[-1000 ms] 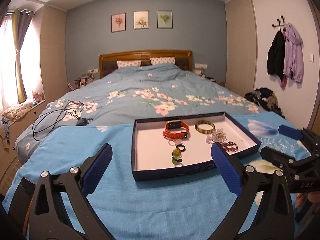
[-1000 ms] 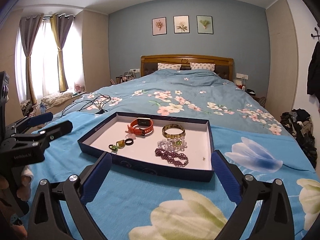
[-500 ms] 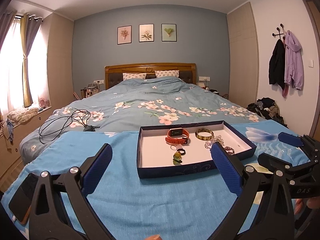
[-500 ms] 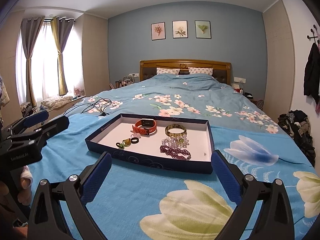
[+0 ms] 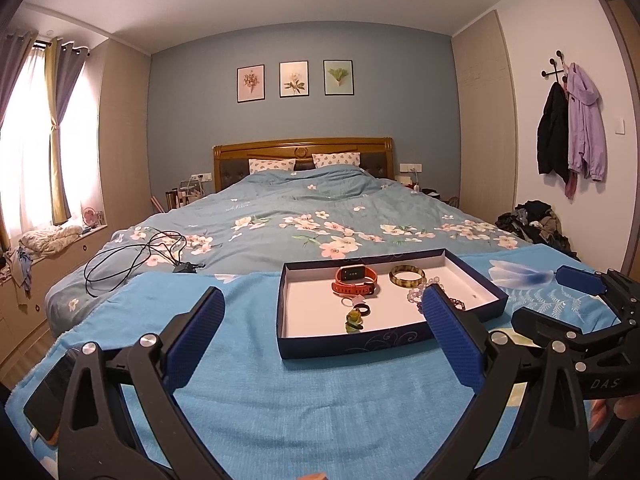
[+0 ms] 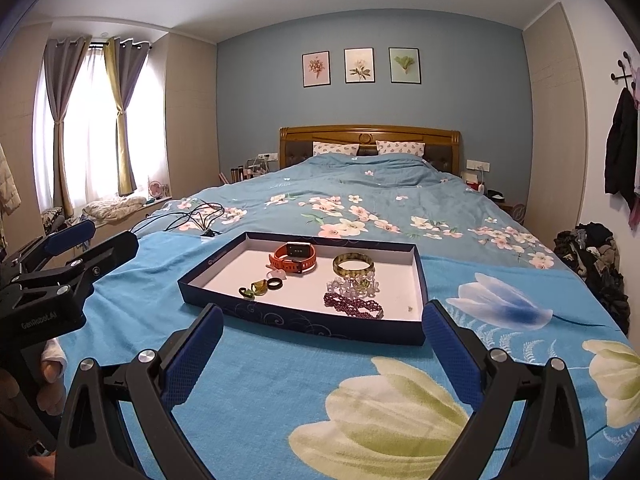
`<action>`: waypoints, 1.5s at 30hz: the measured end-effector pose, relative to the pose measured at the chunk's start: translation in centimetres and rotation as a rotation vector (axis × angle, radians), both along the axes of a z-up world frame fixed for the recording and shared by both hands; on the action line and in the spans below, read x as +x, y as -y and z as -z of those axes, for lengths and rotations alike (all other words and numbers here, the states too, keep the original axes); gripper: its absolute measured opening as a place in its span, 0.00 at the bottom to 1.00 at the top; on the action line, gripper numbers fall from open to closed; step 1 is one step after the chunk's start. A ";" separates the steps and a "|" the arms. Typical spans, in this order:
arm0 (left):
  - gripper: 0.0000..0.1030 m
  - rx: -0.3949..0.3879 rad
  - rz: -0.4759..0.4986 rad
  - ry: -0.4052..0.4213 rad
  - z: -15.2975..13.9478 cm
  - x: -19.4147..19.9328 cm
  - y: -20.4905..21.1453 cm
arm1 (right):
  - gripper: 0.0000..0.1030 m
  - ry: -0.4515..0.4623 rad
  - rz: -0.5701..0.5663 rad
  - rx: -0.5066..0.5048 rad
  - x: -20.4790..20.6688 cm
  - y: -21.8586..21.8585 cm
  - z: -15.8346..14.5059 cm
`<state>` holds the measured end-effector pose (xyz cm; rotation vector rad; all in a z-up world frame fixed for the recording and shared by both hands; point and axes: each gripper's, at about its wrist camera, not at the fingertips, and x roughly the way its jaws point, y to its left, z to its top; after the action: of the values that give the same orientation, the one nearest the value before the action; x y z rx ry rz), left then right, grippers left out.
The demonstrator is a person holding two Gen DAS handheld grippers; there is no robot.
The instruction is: Organize jewelry
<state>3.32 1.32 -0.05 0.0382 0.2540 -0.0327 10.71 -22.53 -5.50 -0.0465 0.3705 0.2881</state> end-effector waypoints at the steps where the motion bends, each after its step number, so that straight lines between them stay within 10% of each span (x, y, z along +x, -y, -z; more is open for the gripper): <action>1: 0.95 -0.001 0.000 0.001 0.0 0.0 0.0 | 0.93 0.002 0.000 -0.001 -0.1 0.0 0.0; 45: 0.95 0.016 -0.003 0.059 -0.3 -1.5 0.4 | 0.93 0.043 0.027 0.019 -0.3 0.2 -0.4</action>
<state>1.85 0.96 0.26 0.0546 0.1950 -0.0267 10.37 -22.76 -5.12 -0.0291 0.3250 0.2632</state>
